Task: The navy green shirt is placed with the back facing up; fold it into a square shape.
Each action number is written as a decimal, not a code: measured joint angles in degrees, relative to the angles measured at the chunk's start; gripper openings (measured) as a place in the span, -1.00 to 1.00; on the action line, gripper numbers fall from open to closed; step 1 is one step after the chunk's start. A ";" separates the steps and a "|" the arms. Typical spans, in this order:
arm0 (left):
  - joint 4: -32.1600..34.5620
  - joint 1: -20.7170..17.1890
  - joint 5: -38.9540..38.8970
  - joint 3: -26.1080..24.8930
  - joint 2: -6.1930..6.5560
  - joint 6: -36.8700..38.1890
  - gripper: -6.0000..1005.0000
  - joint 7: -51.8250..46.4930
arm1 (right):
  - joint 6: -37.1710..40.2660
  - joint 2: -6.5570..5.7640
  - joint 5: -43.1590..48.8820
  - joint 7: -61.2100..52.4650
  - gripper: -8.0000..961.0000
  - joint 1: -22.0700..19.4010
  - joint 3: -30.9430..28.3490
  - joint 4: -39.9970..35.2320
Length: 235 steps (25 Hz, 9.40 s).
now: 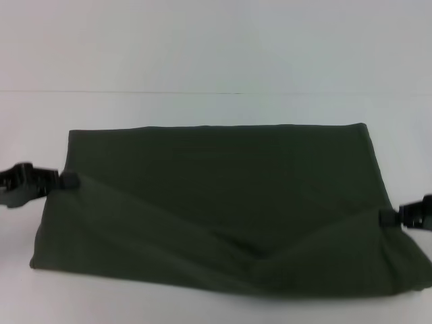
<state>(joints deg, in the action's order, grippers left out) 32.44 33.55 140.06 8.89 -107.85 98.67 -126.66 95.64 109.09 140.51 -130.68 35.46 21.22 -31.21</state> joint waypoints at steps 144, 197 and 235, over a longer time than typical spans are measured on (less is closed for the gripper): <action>5.35 -8.17 -21.30 4.90 -10.84 -24.22 0.79 3.32 | -13.96 4.56 -36.54 26.82 0.72 -6.26 16.35 6.26; 6.76 -5.39 -0.59 6.76 -7.73 -21.74 0.77 -2.06 | -11.64 4.30 -29.77 23.33 0.72 -5.22 20.79 -0.61; 8.45 -4.21 2.59 10.98 -7.99 -21.86 -0.95 -1.57 | -18.94 -1.32 -14.79 -7.03 0.72 -3.21 20.62 -5.05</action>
<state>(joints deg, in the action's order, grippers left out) 40.89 29.34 142.65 19.87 -115.84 76.81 -128.23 76.71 107.77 125.73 -137.71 32.25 41.84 -36.26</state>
